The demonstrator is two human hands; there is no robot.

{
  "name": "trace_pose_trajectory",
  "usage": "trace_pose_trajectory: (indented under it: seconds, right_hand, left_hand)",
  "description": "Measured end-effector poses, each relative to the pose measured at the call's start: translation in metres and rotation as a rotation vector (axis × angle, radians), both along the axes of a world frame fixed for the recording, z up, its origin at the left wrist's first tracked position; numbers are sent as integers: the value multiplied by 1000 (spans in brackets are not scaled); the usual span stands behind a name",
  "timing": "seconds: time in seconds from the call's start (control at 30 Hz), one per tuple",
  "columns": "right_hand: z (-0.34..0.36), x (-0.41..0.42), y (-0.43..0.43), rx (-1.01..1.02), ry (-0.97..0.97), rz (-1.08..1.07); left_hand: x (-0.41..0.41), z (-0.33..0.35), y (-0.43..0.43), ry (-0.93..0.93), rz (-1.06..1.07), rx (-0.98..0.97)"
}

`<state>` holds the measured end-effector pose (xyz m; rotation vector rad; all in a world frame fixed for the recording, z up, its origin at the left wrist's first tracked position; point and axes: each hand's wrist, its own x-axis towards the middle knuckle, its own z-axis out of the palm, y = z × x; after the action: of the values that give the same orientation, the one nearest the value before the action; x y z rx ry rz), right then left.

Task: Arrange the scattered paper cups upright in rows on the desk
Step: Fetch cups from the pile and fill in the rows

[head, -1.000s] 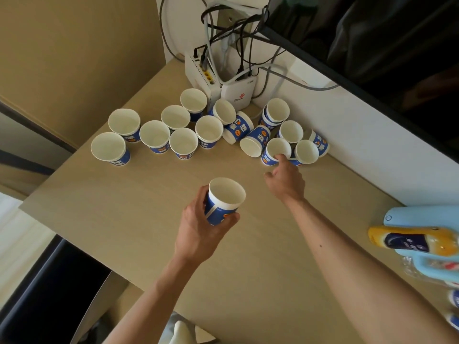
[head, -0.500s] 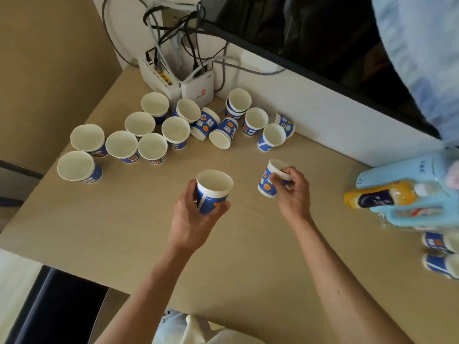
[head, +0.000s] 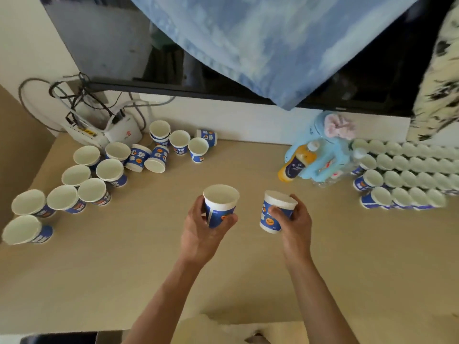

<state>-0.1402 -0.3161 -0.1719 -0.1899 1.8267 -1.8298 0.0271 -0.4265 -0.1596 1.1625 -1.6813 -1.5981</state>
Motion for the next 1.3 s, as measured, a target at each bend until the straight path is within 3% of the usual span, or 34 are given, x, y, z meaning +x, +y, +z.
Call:
trace_pose_trajectory:
  seconds: [0.27, 0.8, 1.3]
  right_hand:
    - [22, -31, 133, -147, -26, -194]
    - [48, -110, 376, -157, 100, -396]
    - [24, -237, 466, -26, 93, -506]
  left_hand:
    - [-66, 31, 119, 9, -180, -86]
    - [-186, 56, 332, 37, -438, -137]
    - [-354, 32, 410, 52, -569, -49]
